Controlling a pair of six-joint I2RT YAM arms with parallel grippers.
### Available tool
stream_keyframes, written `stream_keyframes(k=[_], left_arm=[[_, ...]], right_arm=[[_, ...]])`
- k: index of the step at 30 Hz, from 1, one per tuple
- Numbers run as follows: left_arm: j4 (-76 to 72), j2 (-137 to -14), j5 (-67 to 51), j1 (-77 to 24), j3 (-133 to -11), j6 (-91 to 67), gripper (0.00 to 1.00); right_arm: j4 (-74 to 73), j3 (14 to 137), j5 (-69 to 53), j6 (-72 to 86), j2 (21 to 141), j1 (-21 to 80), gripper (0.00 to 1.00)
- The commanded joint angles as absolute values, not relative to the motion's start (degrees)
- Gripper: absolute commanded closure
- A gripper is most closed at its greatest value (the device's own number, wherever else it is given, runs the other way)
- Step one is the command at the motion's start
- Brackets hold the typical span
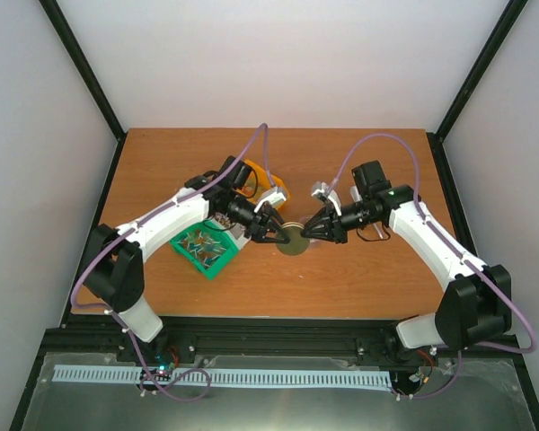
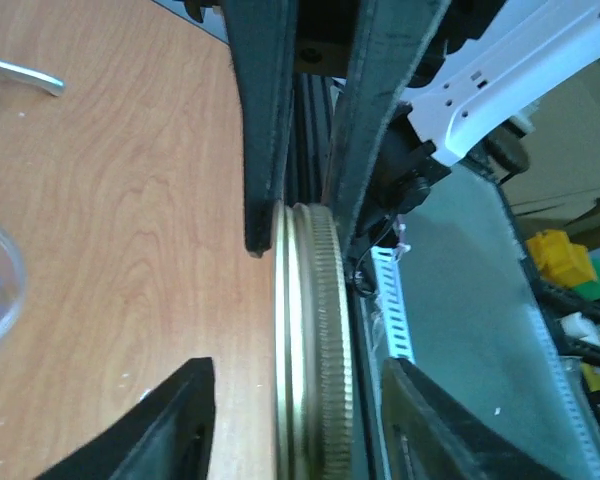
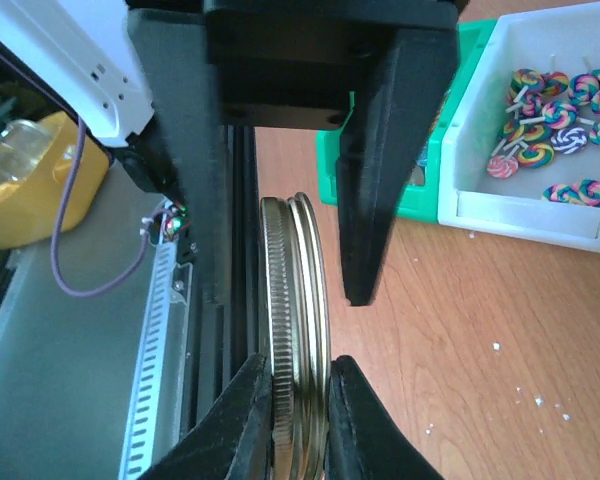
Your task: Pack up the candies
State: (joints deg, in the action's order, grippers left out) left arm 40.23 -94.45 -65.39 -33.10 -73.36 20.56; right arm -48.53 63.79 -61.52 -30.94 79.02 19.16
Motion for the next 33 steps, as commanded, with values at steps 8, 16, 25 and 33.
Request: stream_keyframes(k=[8,16,25,33], left_arm=[[28.98,-80.60,-35.12,-32.62,-76.31,25.85,0.00],[36.38,-85.18,-18.92,-40.65,-82.17,39.33,0.00],[32.64,-89.35,-15.33,-46.33,-82.43,43.34,0.00],[30.29,-90.82,-12.14,-48.13,-82.24,45.73,0.00]], right_arm=[[-36.68,65.13,-69.25,-5.04,80.91,8.82,0.95],[-30.26,62.47,-73.76,5.11,85.22,5.08,0.96],[-28.55,59.88,-76.07,5.95,84.80,4.75,0.97],[-27.55,59.00,-76.88,7.30,84.08,4.75,0.97]])
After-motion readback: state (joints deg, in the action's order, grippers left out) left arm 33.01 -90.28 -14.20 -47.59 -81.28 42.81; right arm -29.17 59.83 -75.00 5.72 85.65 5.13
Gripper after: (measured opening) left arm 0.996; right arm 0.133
